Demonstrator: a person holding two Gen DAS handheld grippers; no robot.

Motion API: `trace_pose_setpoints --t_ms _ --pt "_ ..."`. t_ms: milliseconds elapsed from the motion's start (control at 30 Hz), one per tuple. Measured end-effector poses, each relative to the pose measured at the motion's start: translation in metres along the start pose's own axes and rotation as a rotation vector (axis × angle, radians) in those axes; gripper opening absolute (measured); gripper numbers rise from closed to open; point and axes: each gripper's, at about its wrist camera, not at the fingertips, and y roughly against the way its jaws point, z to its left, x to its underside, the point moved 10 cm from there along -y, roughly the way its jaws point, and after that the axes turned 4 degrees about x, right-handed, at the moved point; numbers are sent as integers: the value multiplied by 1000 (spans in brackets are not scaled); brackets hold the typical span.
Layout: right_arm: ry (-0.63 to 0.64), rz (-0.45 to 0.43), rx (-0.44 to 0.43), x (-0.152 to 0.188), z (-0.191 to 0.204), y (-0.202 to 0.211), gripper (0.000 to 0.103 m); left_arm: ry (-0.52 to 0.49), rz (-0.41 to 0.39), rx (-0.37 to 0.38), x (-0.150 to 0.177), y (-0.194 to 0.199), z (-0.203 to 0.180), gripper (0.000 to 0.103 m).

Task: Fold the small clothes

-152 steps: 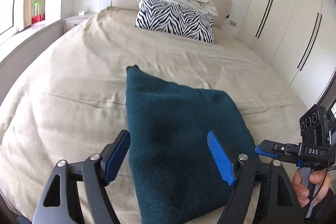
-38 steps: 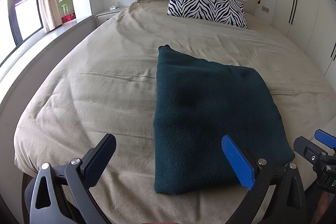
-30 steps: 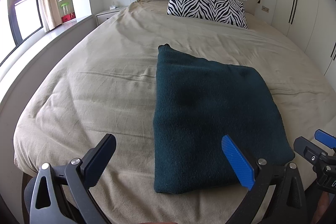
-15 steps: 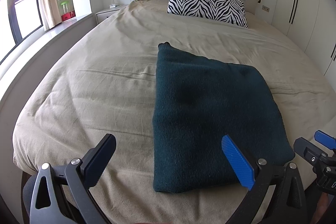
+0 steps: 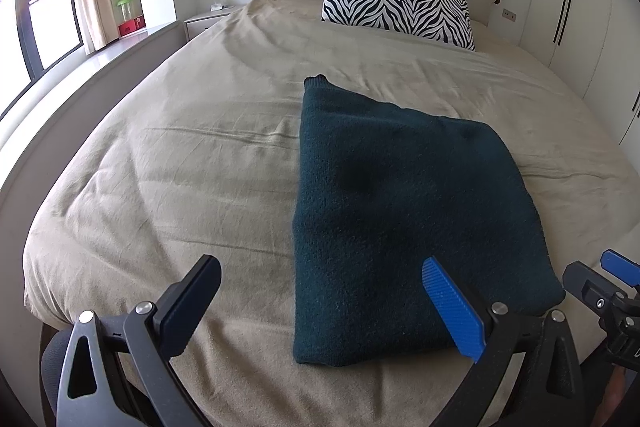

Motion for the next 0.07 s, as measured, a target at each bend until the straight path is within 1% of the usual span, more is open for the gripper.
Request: trace_pose_setpoints --t_ms 67 --pt "-2 2 -1 0 0 0 103 3 1 0 0 0 1 103"
